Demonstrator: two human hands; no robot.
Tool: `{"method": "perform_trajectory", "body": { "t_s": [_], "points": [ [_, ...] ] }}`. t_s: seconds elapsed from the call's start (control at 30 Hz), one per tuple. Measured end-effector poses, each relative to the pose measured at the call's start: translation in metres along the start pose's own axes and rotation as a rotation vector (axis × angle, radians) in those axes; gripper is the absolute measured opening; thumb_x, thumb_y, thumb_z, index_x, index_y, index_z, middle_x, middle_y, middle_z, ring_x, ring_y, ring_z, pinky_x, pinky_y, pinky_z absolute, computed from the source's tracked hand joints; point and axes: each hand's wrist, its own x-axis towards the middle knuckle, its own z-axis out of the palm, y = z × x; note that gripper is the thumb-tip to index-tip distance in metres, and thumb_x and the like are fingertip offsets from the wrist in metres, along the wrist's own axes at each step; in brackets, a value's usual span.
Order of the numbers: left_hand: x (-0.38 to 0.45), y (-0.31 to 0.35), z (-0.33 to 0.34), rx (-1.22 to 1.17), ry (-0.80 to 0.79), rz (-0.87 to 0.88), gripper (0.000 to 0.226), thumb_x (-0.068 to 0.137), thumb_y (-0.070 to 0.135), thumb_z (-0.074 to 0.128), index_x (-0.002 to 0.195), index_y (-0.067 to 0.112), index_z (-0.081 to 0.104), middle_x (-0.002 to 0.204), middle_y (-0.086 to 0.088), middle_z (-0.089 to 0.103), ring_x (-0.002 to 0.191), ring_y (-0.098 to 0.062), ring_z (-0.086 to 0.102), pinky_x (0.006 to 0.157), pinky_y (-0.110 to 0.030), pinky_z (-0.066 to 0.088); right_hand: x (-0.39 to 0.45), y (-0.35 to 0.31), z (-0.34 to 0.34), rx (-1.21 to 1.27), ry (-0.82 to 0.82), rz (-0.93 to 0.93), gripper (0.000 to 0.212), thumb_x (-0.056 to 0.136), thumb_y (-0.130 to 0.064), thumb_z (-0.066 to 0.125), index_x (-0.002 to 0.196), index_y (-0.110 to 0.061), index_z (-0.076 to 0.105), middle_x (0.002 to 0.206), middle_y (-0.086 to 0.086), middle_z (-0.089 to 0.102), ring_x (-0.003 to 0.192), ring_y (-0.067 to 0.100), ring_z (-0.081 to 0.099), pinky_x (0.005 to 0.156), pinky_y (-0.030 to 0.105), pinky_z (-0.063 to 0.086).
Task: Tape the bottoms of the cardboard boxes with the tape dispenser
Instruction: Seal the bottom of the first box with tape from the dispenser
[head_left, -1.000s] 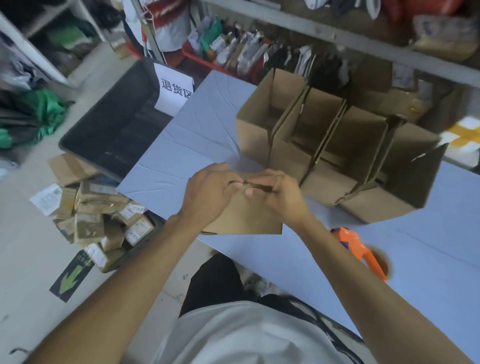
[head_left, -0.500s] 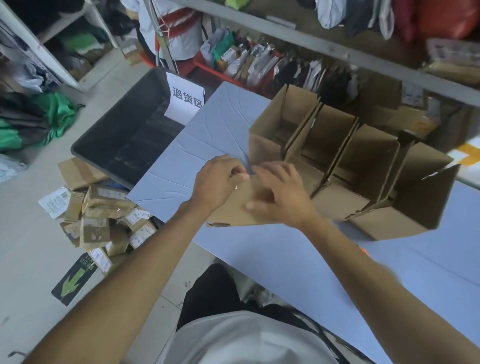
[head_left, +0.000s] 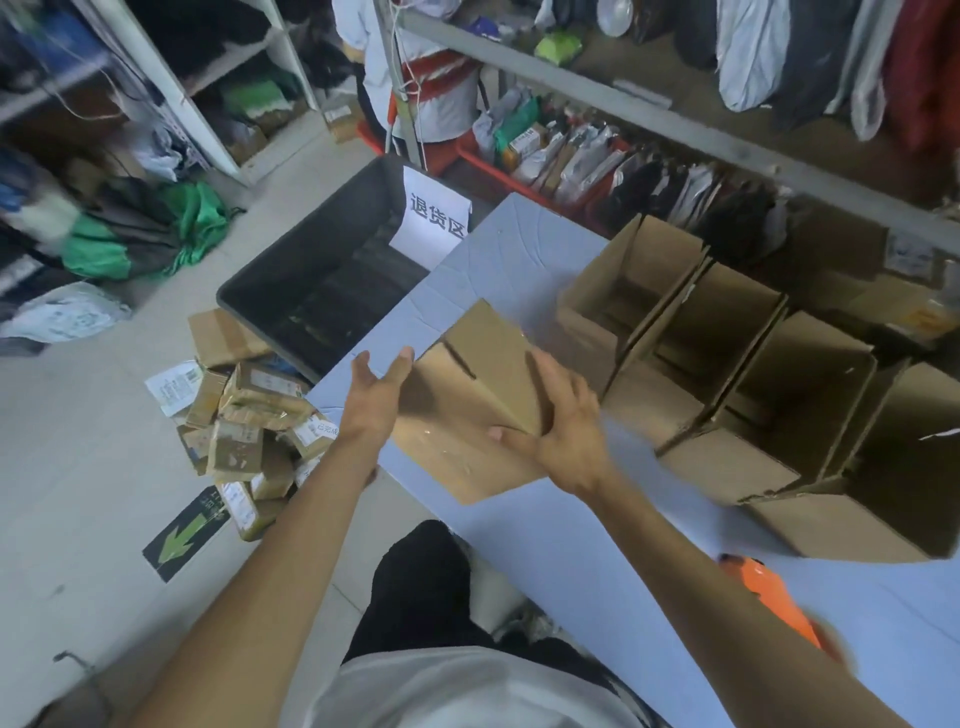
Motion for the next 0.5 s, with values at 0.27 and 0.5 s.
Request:
{"method": "perform_trajectory", "body": {
  "t_s": [0.27, 0.5],
  "points": [
    [0.076, 0.0, -0.051, -0.267, 0.096, -0.119, 0.067, 0.074, 0.071, 0.058, 0.123, 0.025, 0.054, 0.127, -0.008, 0.054, 0.116, -0.031, 0.052, 0.098, -0.048, 0.047, 0.057, -0.016, 0.051, 0.079, -0.053, 0.058, 0.081, 0.074, -0.062, 0.066, 0.145, -0.05, 0.03, 0.151, -0.005, 0.021, 0.138, 0.012, 0.023, 0.106, 0.025, 0.026],
    [0.149, 0.054, -0.053, -0.077, -0.245, 0.423, 0.037, 0.083, 0.031, 0.068, 0.118, 0.028, 0.057, 0.106, 0.006, 0.066, 0.1, -0.012, 0.063, 0.089, -0.032, 0.051, 0.136, -0.043, 0.07, 0.088, 0.207, 0.132, 0.067, 0.087, -0.017, 0.066, 0.139, -0.039, 0.031, 0.114, -0.016, 0.057, 0.101, 0.011, 0.061, 0.082, 0.036, 0.055]
  ]
}}
